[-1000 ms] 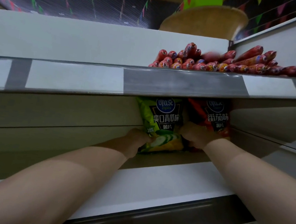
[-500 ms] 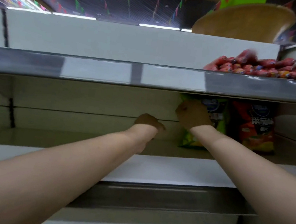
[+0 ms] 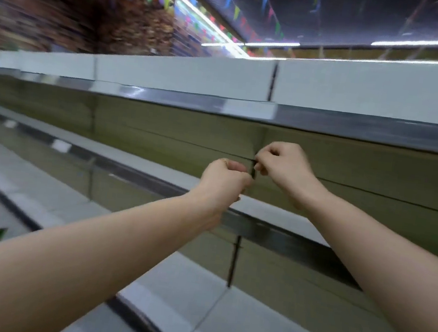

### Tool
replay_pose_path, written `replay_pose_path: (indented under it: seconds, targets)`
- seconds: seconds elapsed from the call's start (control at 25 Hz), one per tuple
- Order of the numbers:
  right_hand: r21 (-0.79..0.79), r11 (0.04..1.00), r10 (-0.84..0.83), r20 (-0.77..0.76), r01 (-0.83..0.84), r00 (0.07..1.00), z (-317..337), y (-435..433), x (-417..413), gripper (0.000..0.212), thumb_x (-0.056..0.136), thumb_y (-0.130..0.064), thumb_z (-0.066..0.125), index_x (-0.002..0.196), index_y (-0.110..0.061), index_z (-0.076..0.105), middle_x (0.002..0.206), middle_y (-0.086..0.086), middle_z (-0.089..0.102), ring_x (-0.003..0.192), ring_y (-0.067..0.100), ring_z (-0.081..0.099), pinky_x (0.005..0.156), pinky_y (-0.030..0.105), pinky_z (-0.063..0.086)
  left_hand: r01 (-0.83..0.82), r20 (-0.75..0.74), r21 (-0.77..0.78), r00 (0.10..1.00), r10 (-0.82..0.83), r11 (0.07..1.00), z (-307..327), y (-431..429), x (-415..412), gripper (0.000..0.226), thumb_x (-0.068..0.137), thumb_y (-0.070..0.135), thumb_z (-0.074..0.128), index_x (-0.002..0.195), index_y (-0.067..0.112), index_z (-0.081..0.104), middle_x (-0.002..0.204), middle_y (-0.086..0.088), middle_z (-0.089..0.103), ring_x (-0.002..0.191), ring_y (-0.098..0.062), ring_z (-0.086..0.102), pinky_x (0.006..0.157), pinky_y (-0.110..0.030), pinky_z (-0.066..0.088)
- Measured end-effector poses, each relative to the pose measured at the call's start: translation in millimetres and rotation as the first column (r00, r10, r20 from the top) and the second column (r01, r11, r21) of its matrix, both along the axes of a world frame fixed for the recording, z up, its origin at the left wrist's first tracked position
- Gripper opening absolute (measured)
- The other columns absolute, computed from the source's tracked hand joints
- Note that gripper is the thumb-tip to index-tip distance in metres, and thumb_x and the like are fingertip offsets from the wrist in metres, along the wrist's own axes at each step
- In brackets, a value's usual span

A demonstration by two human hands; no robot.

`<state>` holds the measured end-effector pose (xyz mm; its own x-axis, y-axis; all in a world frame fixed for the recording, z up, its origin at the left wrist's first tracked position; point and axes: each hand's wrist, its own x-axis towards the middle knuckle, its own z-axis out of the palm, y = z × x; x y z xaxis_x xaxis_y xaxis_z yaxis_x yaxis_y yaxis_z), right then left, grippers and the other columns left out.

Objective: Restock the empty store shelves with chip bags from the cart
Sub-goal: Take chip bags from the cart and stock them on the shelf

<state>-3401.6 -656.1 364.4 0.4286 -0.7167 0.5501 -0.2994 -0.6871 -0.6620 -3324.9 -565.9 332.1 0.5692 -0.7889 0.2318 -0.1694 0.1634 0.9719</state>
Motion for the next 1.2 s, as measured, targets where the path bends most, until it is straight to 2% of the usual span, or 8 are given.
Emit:
replay_pose_path:
  seconds: [0.12, 0.28, 0.48, 0.76, 0.92, 1.04, 1.12, 1.2]
  targets:
    - [0.079, 0.982, 0.164, 0.102, -0.172, 0.981, -13.3, 42.1, 88.4, 0.024, 0.085, -0.008, 0.051, 0.064, -0.013, 0.062, 0.064, 0.000, 0.064, 0.065, 0.015, 0.056, 0.063, 0.028, 0.044, -0.159, -0.012, -0.001, 0.987, 0.159, 0.987, -12.3, 63.4, 86.6, 0.012, 0.088, 0.005, 0.055, 0.084, 0.016, 0.056, 0.077, -0.001, 0.056, 0.076, -0.015, 0.055, 0.068, -0.023, 0.046]
    - [0.158, 0.900, 0.349, 0.298, -0.406, 0.889, -29.1, 104.5, 190.7, 0.020, 0.087, -0.005, 0.050, 0.070, -0.009, 0.061, 0.063, 0.003, 0.061, 0.056, 0.010, 0.053, 0.051, 0.013, 0.042, -0.362, -0.063, -0.029, 0.931, 0.360, 0.932, -31.3, 146.7, 181.4, 0.015, 0.090, 0.007, 0.053, 0.079, 0.015, 0.058, 0.077, -0.001, 0.056, 0.072, -0.013, 0.056, 0.063, -0.021, 0.044]
    - [0.263, 0.748, 0.450, 0.474, -0.609, 0.757, -58.3, 172.2, 301.8, 0.027, 0.089, -0.004, 0.049, 0.065, -0.013, 0.059, 0.058, 0.000, 0.061, 0.056, 0.010, 0.054, 0.058, 0.021, 0.043, -0.571, -0.165, -0.060, 0.815, 0.556, 0.819, -54.4, 232.5, 272.9, 0.018, 0.089, 0.002, 0.052, 0.077, 0.013, 0.059, 0.074, -0.004, 0.057, 0.068, -0.014, 0.056, 0.061, -0.022, 0.045]
    - [0.318, 0.563, 0.655, 0.392, -0.763, 0.646, -99.2, 228.2, 439.7, 0.024, 0.091, -0.005, 0.047, 0.072, -0.010, 0.059, 0.068, 0.005, 0.059, 0.064, 0.012, 0.055, 0.060, 0.020, 0.044, -0.780, -0.207, 0.021, 0.609, 0.766, 0.626, -90.8, 303.5, 372.1, 0.019, 0.090, -0.001, 0.049, 0.076, 0.010, 0.057, 0.063, -0.003, 0.051, 0.056, -0.011, 0.050, 0.047, -0.018, 0.039]
    - [0.367, 0.468, 0.730, 0.352, -0.804, 0.586, -126.5, 241.4, 527.8, 0.025, 0.089, -0.004, 0.051, 0.066, -0.011, 0.058, 0.065, 0.004, 0.060, 0.060, 0.012, 0.052, 0.057, 0.020, 0.042, -0.851, -0.240, 0.090, 0.486, 0.840, 0.518, -117.9, 318.2, 441.7, 0.016, 0.091, 0.001, 0.051, 0.078, 0.010, 0.057, 0.071, -0.005, 0.053, 0.061, -0.013, 0.051, 0.053, -0.023, 0.038]
    - [0.396, 0.418, 0.788, 0.289, -0.818, 0.543, -146.1, 241.4, 600.0, 0.025, 0.088, -0.005, 0.053, 0.064, -0.011, 0.059, 0.065, 0.005, 0.060, 0.059, 0.012, 0.052, 0.058, 0.023, 0.041, -0.882, -0.280, 0.144, 0.399, 0.873, 0.450, -138.0, 314.4, 501.1, 0.008, 0.090, 0.001, 0.050, 0.093, 0.002, 0.057, 0.082, -0.012, 0.053, 0.060, -0.015, 0.050, 0.052, -0.023, 0.039]
    - [0.410, 0.406, 0.825, 0.221, -0.817, 0.521, -155.3, 239.3, 647.0, 0.026, 0.087, -0.007, 0.053, 0.062, -0.012, 0.058, 0.066, 0.004, 0.060, 0.063, 0.016, 0.053, 0.062, 0.027, 0.042, -0.890, -0.296, 0.183, 0.355, 0.887, 0.418, -149.5, 306.7, 537.8, 0.009, 0.090, -0.001, 0.050, 0.094, 0.000, 0.058, 0.091, -0.015, 0.053, 0.060, -0.015, 0.050, 0.050, -0.024, 0.039]
    - [0.410, 0.403, 0.847, 0.173, -0.818, 0.504, -162.7, 235.3, 694.1, 0.026, 0.086, -0.008, 0.054, 0.062, -0.014, 0.058, 0.066, 0.004, 0.059, 0.071, 0.021, 0.055, 0.068, 0.031, 0.043, -0.894, -0.310, 0.219, 0.317, 0.896, 0.392, -159.3, 296.3, 574.5, 0.009, 0.090, -0.001, 0.049, 0.092, 0.001, 0.057, 0.091, -0.015, 0.053, 0.059, -0.015, 0.050, 0.048, -0.023, 0.038]
